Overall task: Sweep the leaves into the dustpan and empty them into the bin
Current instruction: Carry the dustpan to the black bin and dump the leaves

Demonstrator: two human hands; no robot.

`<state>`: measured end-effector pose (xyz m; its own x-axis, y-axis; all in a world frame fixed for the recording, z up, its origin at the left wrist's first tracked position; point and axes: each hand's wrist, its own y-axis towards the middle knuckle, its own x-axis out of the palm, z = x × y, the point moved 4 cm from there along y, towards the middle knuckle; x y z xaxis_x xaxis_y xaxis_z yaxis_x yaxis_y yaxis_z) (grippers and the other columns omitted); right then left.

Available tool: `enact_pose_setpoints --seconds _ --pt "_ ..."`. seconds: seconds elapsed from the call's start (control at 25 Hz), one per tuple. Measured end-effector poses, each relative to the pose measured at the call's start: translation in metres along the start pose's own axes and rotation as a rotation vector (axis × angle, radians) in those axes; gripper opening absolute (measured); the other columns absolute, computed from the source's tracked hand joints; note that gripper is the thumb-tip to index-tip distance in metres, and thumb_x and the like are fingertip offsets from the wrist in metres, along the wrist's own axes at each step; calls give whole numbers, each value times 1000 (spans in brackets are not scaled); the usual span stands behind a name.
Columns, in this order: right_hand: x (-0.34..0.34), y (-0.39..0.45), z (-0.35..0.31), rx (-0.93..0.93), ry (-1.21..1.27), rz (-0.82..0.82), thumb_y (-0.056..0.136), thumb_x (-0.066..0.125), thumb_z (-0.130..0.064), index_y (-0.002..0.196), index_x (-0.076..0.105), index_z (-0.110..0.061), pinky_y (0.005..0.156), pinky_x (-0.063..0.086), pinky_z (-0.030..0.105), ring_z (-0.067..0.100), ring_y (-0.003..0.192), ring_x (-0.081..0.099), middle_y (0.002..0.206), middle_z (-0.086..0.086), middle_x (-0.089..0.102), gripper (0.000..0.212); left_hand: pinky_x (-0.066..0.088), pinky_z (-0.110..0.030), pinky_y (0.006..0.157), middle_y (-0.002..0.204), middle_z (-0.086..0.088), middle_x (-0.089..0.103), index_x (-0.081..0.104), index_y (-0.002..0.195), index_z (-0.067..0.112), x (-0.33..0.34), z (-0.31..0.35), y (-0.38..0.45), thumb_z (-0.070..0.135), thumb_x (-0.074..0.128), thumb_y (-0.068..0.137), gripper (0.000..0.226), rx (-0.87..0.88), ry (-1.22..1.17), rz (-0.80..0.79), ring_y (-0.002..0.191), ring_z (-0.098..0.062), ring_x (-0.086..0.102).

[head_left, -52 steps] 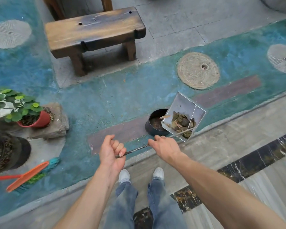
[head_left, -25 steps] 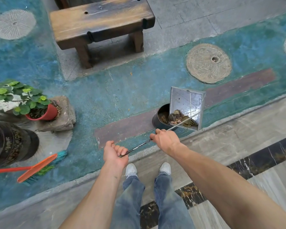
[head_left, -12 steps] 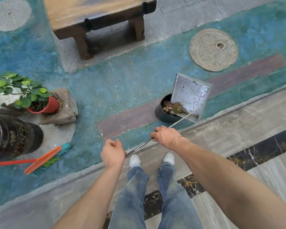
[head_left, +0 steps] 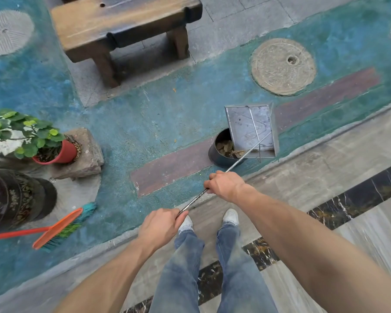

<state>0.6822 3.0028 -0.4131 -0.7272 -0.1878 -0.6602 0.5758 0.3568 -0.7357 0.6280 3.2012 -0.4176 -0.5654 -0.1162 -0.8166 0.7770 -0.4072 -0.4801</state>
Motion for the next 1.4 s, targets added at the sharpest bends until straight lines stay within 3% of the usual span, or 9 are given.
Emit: enact_pose_setpoints --seconds 0.16,0.36,0.72,0.92,1.04,1.24,1.4 --pt "-7 -1 -4 -26 -37 50 103 37 -35 128 54 -22 89 43 40 26 120 47 124 7 55 33 39 -36 57 68 -5 63 39 66 20 2 -6 -11 59 22 95 52 14 -62 27 71 -33 60" --pt "-7 -6 -24 -115 -156 155 102 37 -38 125 56 -26 91 33 40 25 117 50 121 5 60 32 29 -33 52 55 -4 55 28 55 25 11 -22 -29 57 36 94 51 -15 -132 64 64 -30 58" --pt "-22 -18 -30 -148 -164 247 102 36 -40 120 58 -26 85 32 38 26 110 53 115 5 62 32 36 -33 52 54 5 42 25 56 25 -2 -33 -34 62 27 93 52 -4 -76 112 61 -24 57" --pt "-17 -23 -34 -99 -45 263 101 38 -40 118 61 -28 78 27 37 24 108 50 110 3 61 30 34 -31 49 55 4 49 36 58 21 -4 -28 -42 51 46 93 47 -34 -11 95 59 -24 58" --pt "-12 -27 -40 -93 25 301 100 42 -40 116 62 -27 75 23 35 24 106 50 107 3 63 30 28 -23 41 46 4 51 43 52 23 -14 -26 -46 43 67 82 44 102 161 156 43 -17 54" --pt "-13 -24 -45 -61 45 348 101 40 -36 118 62 -23 75 24 35 26 106 52 107 5 64 31 36 -19 42 42 5 50 46 49 23 -44 -37 -37 55 17 96 64 179 238 342 40 -16 52" --pt "-18 -18 -41 -29 31 338 101 42 -34 118 62 -23 80 30 36 26 109 52 110 5 63 29 32 -20 37 41 6 48 44 48 22 -47 -28 -34 54 18 97 64 175 246 384 37 -15 50"
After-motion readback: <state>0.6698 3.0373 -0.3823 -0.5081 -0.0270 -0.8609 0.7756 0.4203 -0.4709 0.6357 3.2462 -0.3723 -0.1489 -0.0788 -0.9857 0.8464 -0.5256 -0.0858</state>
